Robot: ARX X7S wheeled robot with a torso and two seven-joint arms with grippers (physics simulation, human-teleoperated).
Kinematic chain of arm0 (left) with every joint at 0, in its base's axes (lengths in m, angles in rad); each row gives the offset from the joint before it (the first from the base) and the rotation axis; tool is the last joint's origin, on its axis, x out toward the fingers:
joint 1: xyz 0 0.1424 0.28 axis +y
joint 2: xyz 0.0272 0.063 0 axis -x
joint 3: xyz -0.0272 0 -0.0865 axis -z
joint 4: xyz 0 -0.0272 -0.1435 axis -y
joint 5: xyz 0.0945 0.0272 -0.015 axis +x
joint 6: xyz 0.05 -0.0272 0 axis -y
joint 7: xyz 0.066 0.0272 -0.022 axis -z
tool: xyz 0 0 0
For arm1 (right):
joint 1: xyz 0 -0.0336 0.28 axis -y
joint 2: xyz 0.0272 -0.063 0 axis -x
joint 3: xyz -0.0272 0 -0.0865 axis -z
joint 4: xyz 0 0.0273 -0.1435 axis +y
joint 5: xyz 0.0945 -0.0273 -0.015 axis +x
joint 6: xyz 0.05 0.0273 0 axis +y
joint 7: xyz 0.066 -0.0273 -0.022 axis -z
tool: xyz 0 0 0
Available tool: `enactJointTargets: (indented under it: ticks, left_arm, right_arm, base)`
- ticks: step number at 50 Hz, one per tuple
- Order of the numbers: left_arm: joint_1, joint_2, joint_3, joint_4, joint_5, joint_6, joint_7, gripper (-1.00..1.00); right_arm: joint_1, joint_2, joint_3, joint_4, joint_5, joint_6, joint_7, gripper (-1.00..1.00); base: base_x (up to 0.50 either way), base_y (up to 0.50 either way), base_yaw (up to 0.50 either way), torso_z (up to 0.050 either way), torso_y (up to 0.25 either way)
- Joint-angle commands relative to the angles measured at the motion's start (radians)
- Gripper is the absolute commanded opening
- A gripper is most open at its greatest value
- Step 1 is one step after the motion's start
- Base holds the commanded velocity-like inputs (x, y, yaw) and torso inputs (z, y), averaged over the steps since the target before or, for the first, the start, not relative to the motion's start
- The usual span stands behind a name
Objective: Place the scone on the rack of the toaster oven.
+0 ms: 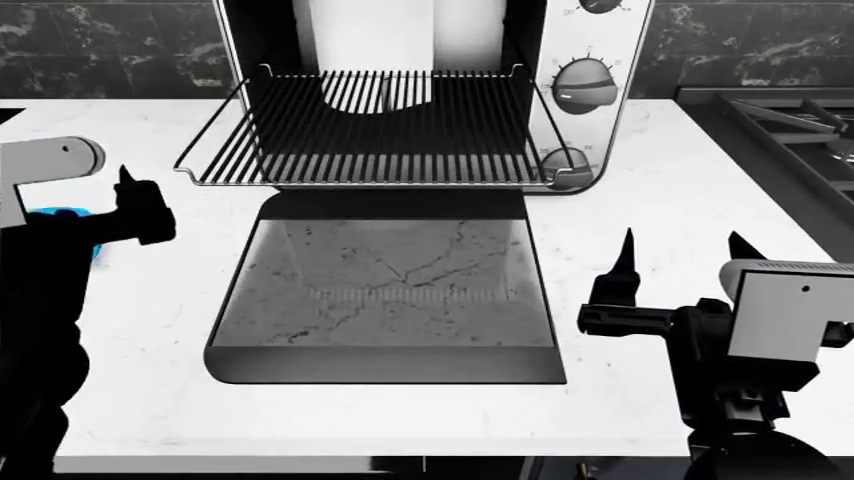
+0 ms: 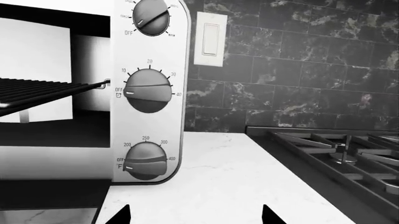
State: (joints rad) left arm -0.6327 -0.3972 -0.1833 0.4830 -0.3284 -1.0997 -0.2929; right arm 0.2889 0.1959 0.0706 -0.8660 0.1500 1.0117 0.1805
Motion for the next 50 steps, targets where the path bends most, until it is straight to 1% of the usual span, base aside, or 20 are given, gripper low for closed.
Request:
enactJointTargets:
  ticks: [1,2,12,23,32,41,50]
  left_arm:
    - [-0.168,-0.035,0.024,-0.173,0.025,-0.077,-0.03,1.0]
    - [-0.196,-0.036,0.02,-0.202,0.017,-0.103,-0.025,1.0]
    - [-0.336,-0.052,0.067,-0.431,0.056,-0.08,-0.033,1.0]
    - [-0.473,-0.071,0.132,-0.618,0.08,-0.083,-0.017,1.0]
    - [-0.552,-0.085,0.161,-0.723,0.084,-0.097,0.004,1.0]
    - [-0.617,-0.08,0.202,-0.905,0.102,-0.064,0.023,1.0]
    - [-0.723,-0.075,0.247,-1.16,0.148,0.064,0.032,1.0]
  right_arm:
    - [0.002,0.004,0.004,-0.001,0.009,0.004,0.004,1.0]
    - [0.002,0.004,0.005,0.0,0.01,0.003,0.004,1.0]
    - [-0.001,0.007,0.007,0.007,0.017,-0.006,0.006,1.0]
    - [0.002,0.012,0.011,-0.001,0.025,0.005,0.011,1.0]
    - [0.0,0.015,0.016,-0.004,0.031,0.005,0.015,1.0]
    - [0.0,0.018,0.015,0.0,0.035,0.004,0.019,1.0]
    - [0.002,0.021,0.018,-0.005,0.042,0.013,0.024,1.0]
  base:
    - [0.0,0.0,0.0,0.0,0.0]
    - [0.0,0.0,0.0,0.0,0.0]
    - [0.0,0.0,0.0,0.0,0.0]
    - [0.0,0.0,0.0,0.0,0.0]
    - [0.0,0.0,0.0,0.0,0.0]
    - [0.0,0.0,0.0,0.0,0.0]
    - [0.0,0.0,0.0,0.0,0.0]
